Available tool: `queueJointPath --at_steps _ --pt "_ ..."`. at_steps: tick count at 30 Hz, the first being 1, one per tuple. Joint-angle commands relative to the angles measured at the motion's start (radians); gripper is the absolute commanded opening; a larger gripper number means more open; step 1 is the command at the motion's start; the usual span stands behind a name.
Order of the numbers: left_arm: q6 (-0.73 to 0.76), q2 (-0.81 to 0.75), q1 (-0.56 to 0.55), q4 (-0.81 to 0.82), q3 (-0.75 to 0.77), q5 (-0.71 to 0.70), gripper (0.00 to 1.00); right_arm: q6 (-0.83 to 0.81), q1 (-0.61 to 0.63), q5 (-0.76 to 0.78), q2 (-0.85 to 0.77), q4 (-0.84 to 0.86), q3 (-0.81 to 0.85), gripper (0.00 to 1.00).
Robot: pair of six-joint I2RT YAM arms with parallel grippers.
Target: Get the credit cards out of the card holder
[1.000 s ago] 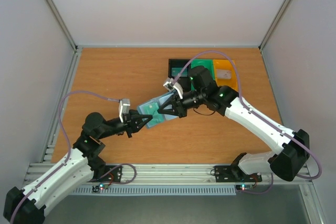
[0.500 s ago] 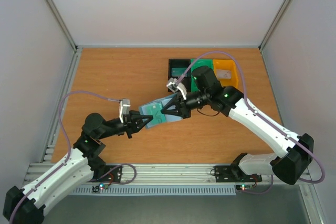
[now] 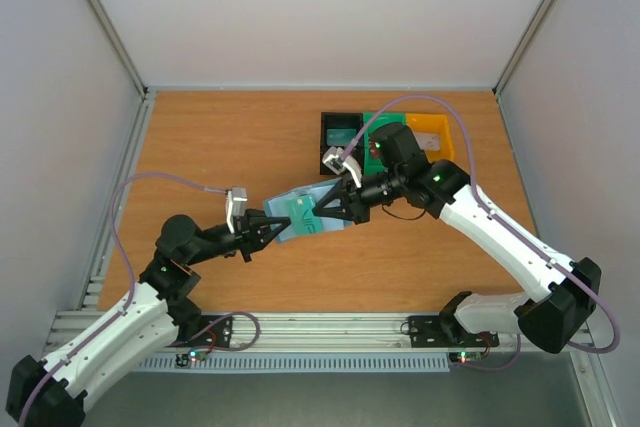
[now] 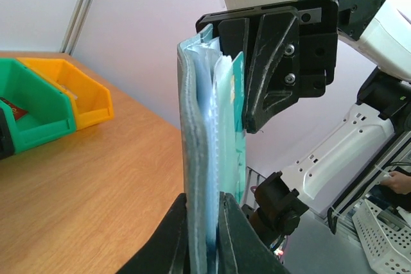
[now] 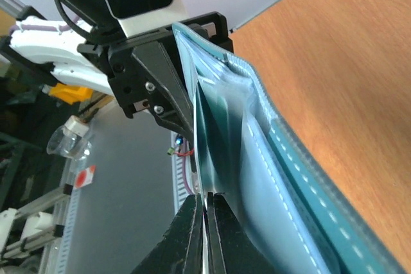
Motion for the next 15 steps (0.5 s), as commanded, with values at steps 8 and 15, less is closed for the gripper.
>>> queueJointPath --at_steps 8,15 --pt "-0.038 -0.019 0.003 0.079 0.018 -0.087 0.00 0.168 -0.001 -0.121 0.021 0.288 -0.114 0.20" --pt "-0.043 -0.016 0.006 0.078 0.019 -0.097 0.00 0.168 0.000 -0.094 0.017 0.276 -0.150 0.20"
